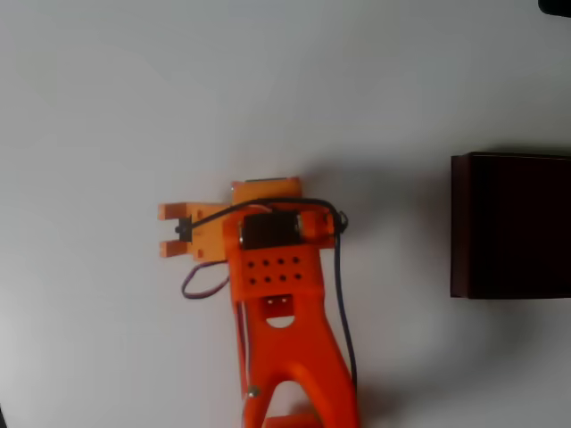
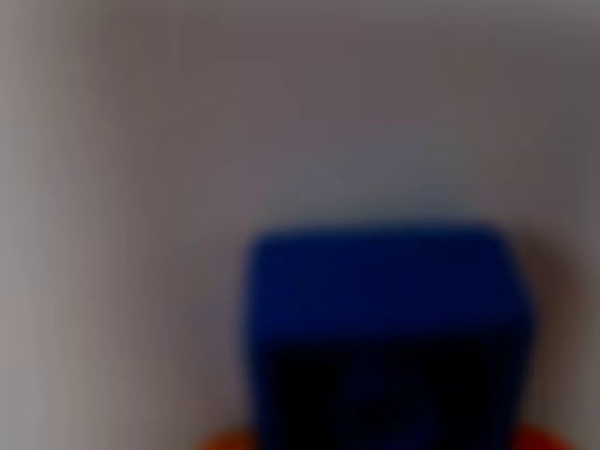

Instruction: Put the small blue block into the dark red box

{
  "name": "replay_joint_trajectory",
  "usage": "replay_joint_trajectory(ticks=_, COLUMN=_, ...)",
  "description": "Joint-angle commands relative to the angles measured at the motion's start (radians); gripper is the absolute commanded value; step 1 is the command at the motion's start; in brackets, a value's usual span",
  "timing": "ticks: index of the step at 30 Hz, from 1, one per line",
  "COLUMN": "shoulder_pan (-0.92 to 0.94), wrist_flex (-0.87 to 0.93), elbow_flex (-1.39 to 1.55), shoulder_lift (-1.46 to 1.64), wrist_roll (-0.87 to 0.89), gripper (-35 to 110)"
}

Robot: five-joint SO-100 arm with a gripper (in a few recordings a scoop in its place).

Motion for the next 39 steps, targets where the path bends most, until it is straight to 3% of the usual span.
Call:
replay_joint_trajectory(ticks=1, shoulder_pan=-0.025, wrist_flex=0.002, elbow_flex=-0.002, shoulder_lift=0.038, wrist_roll=0.021, gripper=0)
replay_joint_trajectory(ticks=9, shoulder_pan=0.114, wrist_flex=0.19, elbow_flex=0.032, shoulder_lift=0.402, wrist_roll=0.006, gripper=0)
replay_joint_trajectory(ticks=14, shoulder_pan=0.379, wrist_flex=0.299, elbow_flex=0.025, shoulder_lift=0.709, wrist_roll=-0.041, gripper=0)
replay_joint_trajectory(ticks=18, shoulder_pan=0.603, wrist_flex=0.261, elbow_flex=0.041, shoulder_lift=0.793, wrist_roll=-0.084, gripper=0)
replay_joint_trajectory(ticks=23, shoulder_pan=0.746, wrist_flex=0.078, elbow_flex=0.052, shoulder_lift=0.681, wrist_roll=-0.1, gripper=0)
replay_joint_trajectory(ticks=31, shoulder_pan=0.825, wrist_flex=-0.063, elbow_flex=-0.156, shoulder_lift=0.221, wrist_roll=-0.104, gripper=0)
replay_joint_trajectory(ticks=35, shoulder_pan=0.856, wrist_flex=-0.061, elbow_flex=-0.235, shoulder_lift=0.052, wrist_roll=-0.1, gripper=22)
replay_joint_trajectory(ticks=39, shoulder_pan=0.847, wrist_flex=-0.061, elbow_flex=-0.149, shoulder_lift=0.126, wrist_roll=-0.117, gripper=22)
